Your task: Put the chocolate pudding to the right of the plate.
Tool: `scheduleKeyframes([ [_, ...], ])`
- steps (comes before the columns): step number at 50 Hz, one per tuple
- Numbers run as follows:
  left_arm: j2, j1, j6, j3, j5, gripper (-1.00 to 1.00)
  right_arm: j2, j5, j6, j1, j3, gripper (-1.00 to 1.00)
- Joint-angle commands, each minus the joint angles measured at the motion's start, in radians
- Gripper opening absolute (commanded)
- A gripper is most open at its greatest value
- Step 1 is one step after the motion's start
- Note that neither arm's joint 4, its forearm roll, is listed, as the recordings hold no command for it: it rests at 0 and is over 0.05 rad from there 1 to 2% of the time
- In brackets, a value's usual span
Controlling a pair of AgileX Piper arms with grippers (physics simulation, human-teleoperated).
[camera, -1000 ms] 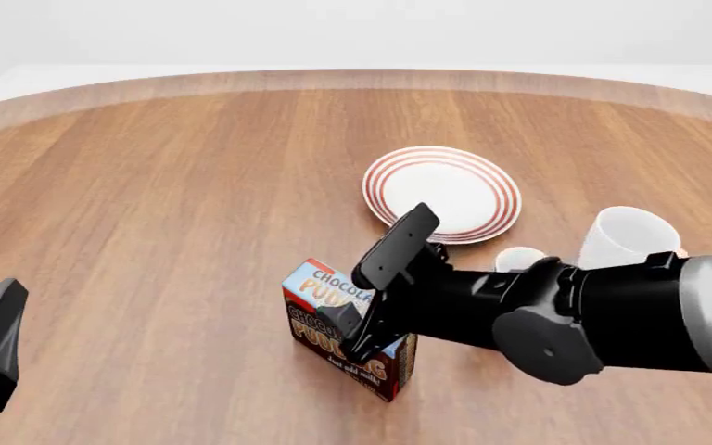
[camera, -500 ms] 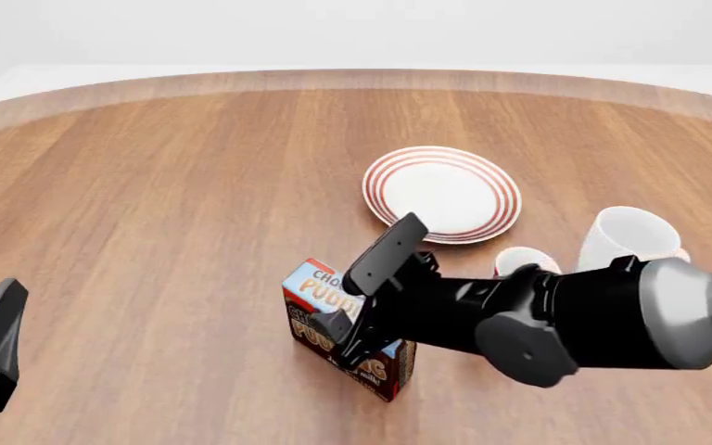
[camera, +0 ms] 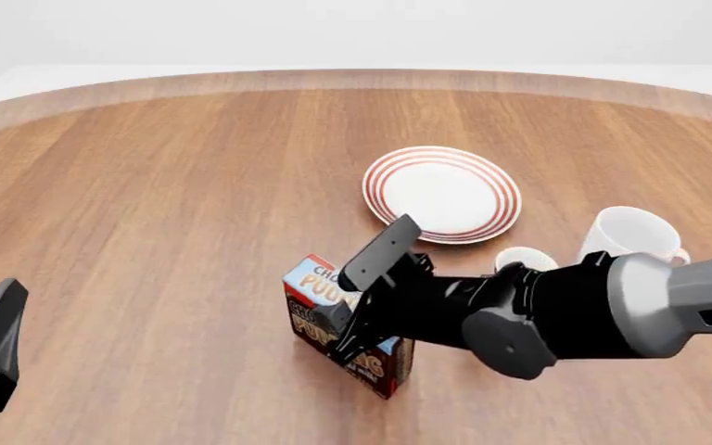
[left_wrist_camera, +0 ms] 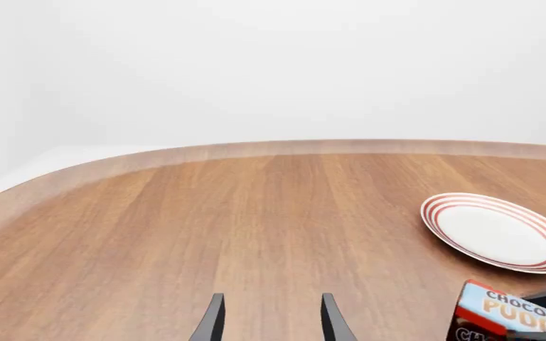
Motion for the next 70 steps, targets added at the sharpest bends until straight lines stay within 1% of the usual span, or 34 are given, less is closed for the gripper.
scheduleKeyframes([
  [1,0.0,0.0,0.0,0.0,0.0,1.0,0.044,-0.022,-0.02,-0.009,0.013,-1.0],
  [6,0.0,0.0,0.0,0.0,0.0,1.0,0.045,-0.032,-0.005,-0.01,0.019,-1.0],
  [14,0.0,0.0,0.0,0.0,0.0,1.0,0.032,-0.034,0.001,-0.01,0.019,-1.0],
  [16,0.0,0.0,0.0,0.0,0.0,1.0,-0.003,-0.027,-0.011,-0.019,0.026,-1.0],
  [17,0.0,0.0,0.0,0.0,0.0,1.0,-0.024,-0.021,-0.026,-0.026,0.03,-1.0],
  [18,0.0,0.0,0.0,0.0,0.0,1.0,-0.05,-0.018,-0.063,-0.035,0.038,-1.0],
  [19,0.0,0.0,0.0,0.0,0.0,1.0,-0.094,0.004,-0.092,-0.044,0.04,-1.0],
  [20,0.0,0.0,0.0,0.0,0.0,1.0,-0.118,0.037,-0.089,-0.039,0.025,-1.0],
  [23,0.0,0.0,0.0,0.0,0.0,1.0,-0.204,0.109,-0.123,-0.062,-0.002,-1.0],
  [25,0.0,0.0,0.0,0.0,0.0,1.0,-0.247,0.151,-0.132,-0.076,-0.025,-1.0],
  [26,0.0,0.0,0.0,0.0,0.0,1.0,-0.264,0.167,-0.149,-0.087,-0.034,-1.0],
  [27,0.0,0.0,0.0,0.0,0.0,1.0,-0.283,0.19,-0.149,-0.096,-0.053,-1.0],
  [30,0.0,0.0,0.0,0.0,0.0,1.0,-0.336,0.25,-0.18,-0.134,-0.112,-1.0],
  [31,0.0,0.0,0.0,0.0,0.0,1.0,-0.337,0.251,-0.18,-0.134,-0.113,-1.0],
  [32,0.0,0.0,0.0,0.0,0.0,1.0,-0.365,0.28,-0.189,-0.153,-0.143,-1.0],
  [33,0.0,0.0,0.0,0.0,0.0,1.0,-0.379,0.307,-0.177,-0.159,-0.171,-1.0],
  [34,0.0,0.0,0.0,0.0,0.0,1.0,-0.39,0.315,-0.18,-0.168,-0.179,-1.0],
  [38,0.0,0.0,0.0,0.0,0.0,1.0,-0.405,0.358,-0.201,-0.189,-0.231,-1.0],
  [41,0.0,0.0,0.0,0.0,0.0,1.0,-0.415,0.386,-0.201,-0.22,-0.279,-1.0],
  [43,0.0,0.0,0.0,0.0,0.0,1.0,-0.419,0.407,-0.198,-0.226,-0.313,-1.0],
  [45,0.0,0.0,0.0,0.0,0.0,1.0,-0.411,0.431,-0.18,-0.232,-0.352,-1.0],
  [48,0.0,0.0,0.0,0.0,0.0,1.0,-0.407,0.445,-0.188,-0.244,-0.377,-1.0],
  [50,0.0,0.0,0.0,0.0,0.0,1.0,-0.392,0.466,-0.174,-0.267,-0.42,-1.0],
  [53,0.0,0.0,0.0,0.0,0.0,1.0,-0.381,0.476,-0.176,-0.283,-0.441,-1.0],
  [57,0.0,0.0,0.0,0.0,0.0,1.0,-0.363,0.501,-0.188,-0.36,-0.518,-1.0],
  [58,0.0,0.0,0.0,0.0,0.0,1.0,-0.359,0.506,-0.18,-0.389,-0.548,-1.0],
  [59,0.0,0.0,0.0,0.0,0.0,1.0,-0.346,0.511,-0.193,-0.39,-0.56,-1.0],
  [60,0.0,0.0,0.0,0.0,0.0,1.0,-0.33,0.521,-0.19,-0.401,-0.581,-1.0],
  [62,0.0,0.0,0.0,0.0,0.0,1.0,-0.305,0.528,-0.209,-0.428,-0.612,-1.0],
  [63,0.0,0.0,0.0,0.0,0.0,1.0,-0.29,0.536,-0.202,-0.434,-0.634,-1.0],
  [65,0.0,0.0,0.0,0.0,0.0,1.0,-0.269,0.546,-0.209,-0.459,-0.664,-1.0],
  [70,0.0,0.0,0.0,0.0,0.0,1.0,-0.218,0.576,-0.183,-0.508,-0.745,-1.0],
])
